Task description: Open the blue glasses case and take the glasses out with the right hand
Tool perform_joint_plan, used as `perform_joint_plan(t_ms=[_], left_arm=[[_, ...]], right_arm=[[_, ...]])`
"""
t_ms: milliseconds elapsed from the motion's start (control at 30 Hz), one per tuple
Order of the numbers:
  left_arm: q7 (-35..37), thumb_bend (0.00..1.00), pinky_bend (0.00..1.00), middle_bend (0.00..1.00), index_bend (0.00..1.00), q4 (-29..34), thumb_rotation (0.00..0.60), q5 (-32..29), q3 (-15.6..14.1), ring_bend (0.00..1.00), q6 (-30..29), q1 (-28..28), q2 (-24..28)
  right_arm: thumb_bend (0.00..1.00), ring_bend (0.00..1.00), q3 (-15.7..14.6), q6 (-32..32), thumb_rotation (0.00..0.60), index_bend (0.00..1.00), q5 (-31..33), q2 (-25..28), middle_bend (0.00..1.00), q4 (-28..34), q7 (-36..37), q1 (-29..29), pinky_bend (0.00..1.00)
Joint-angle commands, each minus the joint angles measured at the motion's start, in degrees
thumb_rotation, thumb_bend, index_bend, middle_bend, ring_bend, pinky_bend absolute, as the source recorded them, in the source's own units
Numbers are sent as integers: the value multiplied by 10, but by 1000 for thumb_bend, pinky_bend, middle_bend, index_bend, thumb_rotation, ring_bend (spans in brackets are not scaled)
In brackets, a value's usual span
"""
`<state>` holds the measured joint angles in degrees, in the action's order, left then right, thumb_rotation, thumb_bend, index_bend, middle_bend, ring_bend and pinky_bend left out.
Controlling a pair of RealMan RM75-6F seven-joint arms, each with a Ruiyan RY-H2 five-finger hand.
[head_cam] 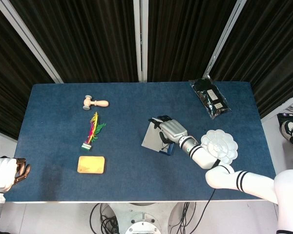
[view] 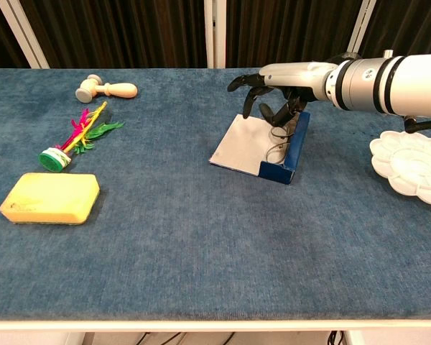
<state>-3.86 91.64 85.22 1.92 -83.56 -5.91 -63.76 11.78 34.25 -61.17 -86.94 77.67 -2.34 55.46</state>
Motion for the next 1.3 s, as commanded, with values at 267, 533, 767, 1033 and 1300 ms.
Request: perform_joint_plan(t_ms=[267,533,767,1033,1300], left_arm=[[-6,387,660,998,857,3,600,0,0,852,-2,1,0],[-2,387,661,998,857,2,600,-1,0,852,-1,1,0],[-2,387,661,998,858,2,600,0,-1,852,-1,1,1],[-5,387,661,998,857,3,600,0,-1,852,-1,1,0],[-7,387,661,998,857,4,600,-1,0,852,-1,1,0]], right_arm=[[33,0,-25,108,600,0,-43,-23,123,55,-63,-39,0],[89,0,-41,104,600,0,-34,-29,323,78,-99,-38,0],[122,0,-75,131,600,0,-27,0,353,119,-143,-65,0],[125,0,-110,160,600,0,-46,39,356,154,-152,-103,0],[129,0,-136,181,600,0,-64,80,354,157,-145,-140,0]])
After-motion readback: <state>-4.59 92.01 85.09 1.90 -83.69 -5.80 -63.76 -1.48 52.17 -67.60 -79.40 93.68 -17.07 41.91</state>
